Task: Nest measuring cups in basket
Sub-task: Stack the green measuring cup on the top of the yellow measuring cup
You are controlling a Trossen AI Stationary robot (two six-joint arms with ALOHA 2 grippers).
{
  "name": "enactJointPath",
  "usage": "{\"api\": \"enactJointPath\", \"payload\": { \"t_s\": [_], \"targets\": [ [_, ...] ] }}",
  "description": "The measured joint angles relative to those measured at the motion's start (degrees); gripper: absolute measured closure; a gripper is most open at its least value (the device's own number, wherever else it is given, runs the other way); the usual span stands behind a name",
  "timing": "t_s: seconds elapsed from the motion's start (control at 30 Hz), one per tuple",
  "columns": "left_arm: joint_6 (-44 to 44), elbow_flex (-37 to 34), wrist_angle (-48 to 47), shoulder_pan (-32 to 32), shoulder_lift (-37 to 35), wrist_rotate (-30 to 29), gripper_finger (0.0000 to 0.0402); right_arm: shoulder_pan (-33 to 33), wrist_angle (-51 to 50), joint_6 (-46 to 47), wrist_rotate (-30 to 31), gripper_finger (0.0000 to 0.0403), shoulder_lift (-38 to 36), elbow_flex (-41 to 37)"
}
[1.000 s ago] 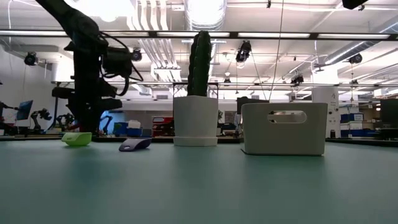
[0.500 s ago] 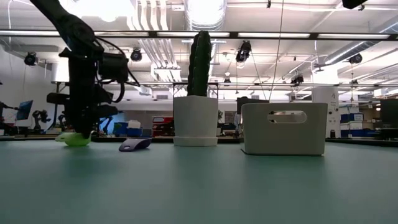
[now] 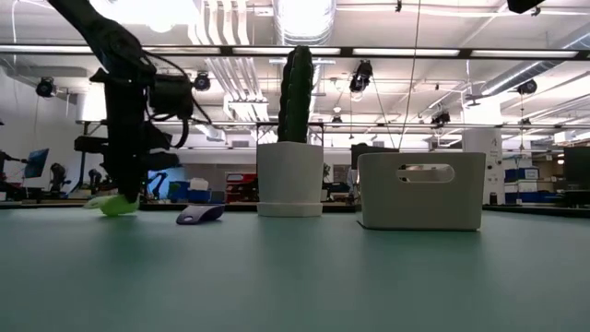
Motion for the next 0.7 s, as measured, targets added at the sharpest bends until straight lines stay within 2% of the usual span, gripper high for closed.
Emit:
{"api": "enactJointPath", "payload": {
  "t_s": [0.3, 0.5, 0.7],
  "targets": [
    [-2.87, 9.79, -7.64, -9.12, 0.02, -0.46, 0.0401, 0.01, 0.44, -2.91, 0.04, 0.0394, -0.04, 0.3],
    [-6.86, 18.5, -15.04, -18.59, 0.02, -3.02, 0.0401, 0.0, 0.42, -2.99, 0.04, 0.0394, -0.04, 0.79],
    [-13.66, 25.61, -18.03, -30.43, 0.02, -3.11, 0.0401, 0.01, 0.44, -3.78, 0.04, 0.0394, -0.04, 0.79]
  ]
}}
